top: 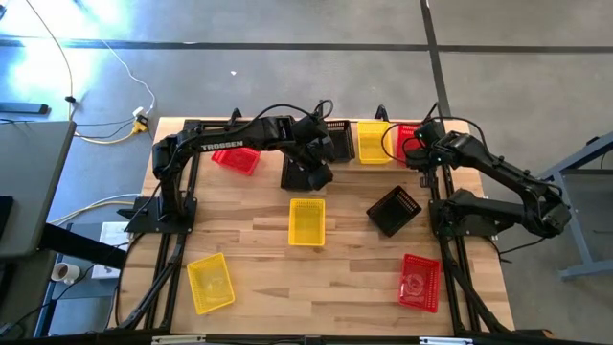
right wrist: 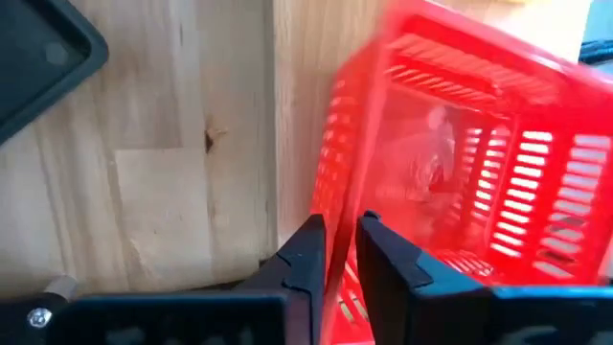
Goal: Stack baskets on shelf by color
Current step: Put the bottom left red basket on the shelf, then stack the right black basket on the black basket on the shelf
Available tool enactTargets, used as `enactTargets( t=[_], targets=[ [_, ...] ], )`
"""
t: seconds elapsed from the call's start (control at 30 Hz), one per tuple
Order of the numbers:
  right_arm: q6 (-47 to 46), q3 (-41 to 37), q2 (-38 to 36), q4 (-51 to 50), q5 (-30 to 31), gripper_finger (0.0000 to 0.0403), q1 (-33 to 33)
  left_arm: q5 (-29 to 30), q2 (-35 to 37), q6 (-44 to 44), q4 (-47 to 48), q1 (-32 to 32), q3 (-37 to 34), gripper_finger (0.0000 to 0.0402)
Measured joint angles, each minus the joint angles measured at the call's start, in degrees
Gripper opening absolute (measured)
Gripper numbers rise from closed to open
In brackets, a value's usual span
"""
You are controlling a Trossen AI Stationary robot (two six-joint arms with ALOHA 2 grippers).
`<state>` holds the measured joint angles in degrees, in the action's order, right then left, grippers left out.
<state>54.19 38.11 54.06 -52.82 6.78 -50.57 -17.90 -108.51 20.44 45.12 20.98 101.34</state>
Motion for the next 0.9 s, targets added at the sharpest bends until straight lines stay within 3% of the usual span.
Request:
enactTargets(
  t=[0.17,0.43,0.67,0.9],
  targets=[
    [-2.0,0.0,0.0,1.07,-0.59,0.0055,0.0,0.07,0.0,-0.04,-0.04,-0.01,0.0,0.0161],
    [-2.69,0.15,-0.22,0.29,7.23,0.0055,-0.02,0.07,0.0,-0.04,0.0,-0.38,0.0,0.0161],
    [-5.77,4.04,-0.22,-4.82,6.44,0.0055,1.94,0.05,0.0,-0.05,0.01,-0.47,0.01,0.0161],
    [-19.32,10.16,-0.26,-7.96,1.09,0.0055,4.73,0.07,0.0,-0.08,0.05,-0.47,0.0,0.0161]
  ],
)
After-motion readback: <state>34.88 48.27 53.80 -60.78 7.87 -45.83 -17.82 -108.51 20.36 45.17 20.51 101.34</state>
